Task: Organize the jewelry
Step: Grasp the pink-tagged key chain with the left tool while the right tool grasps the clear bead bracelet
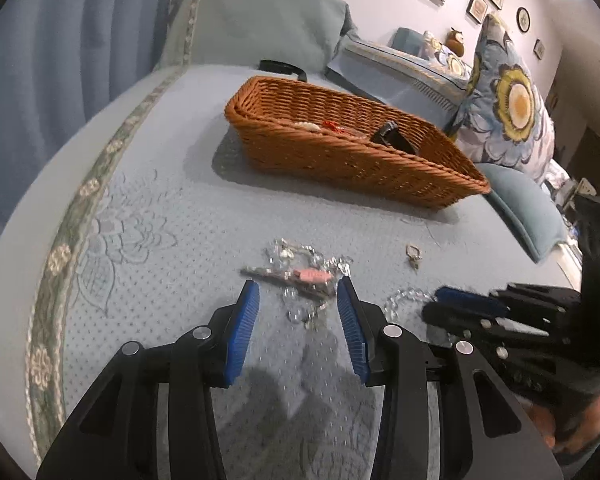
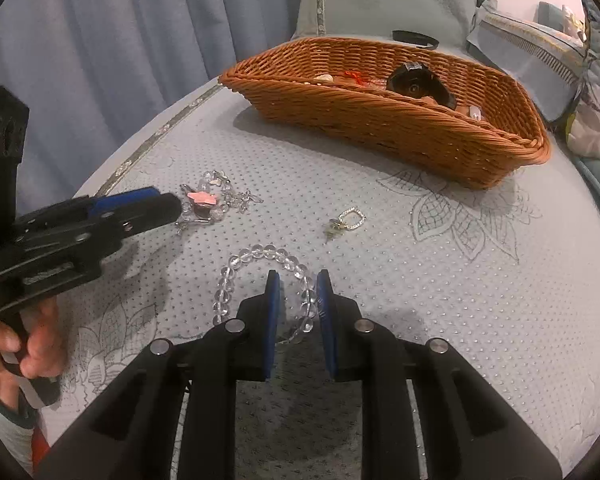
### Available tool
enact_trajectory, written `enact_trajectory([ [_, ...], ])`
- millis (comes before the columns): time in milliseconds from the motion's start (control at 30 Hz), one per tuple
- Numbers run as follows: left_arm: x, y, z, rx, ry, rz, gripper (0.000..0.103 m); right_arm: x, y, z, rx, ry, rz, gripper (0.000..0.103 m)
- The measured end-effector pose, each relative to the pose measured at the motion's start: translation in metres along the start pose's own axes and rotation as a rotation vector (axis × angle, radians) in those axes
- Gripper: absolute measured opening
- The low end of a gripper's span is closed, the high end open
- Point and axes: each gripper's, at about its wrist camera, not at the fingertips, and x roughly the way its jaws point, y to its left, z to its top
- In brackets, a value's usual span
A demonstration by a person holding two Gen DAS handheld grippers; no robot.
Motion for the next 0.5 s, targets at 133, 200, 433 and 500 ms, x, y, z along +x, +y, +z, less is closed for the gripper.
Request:
enact_trajectory([
  [133, 0.002, 0.012, 0.003, -0.076, 0.017, -0.063, 0.030, 0.002, 0.000, 0.001, -0.005, 0.002, 0.002, 0.017],
  [200, 0.005, 0.017, 0.003, -0.123, 0.034, -0.107, 0.030, 0.002, -0.002, 0.001, 0.001, 0.002, 0.009, 0.017],
  [433, 0.029, 0.038, 0.004, -0.312, 0.078, -0.226, 0.030, 0.000, -0.007, 0.000, 0.030, 0.004, 0.045, 0.017],
  [500, 0.033, 0.043, 0.005, -0.349, 0.080, -0.235, 0.026, 0.000, -0.008, 0.000, 0.031, 0.004, 0.047, 0.017],
])
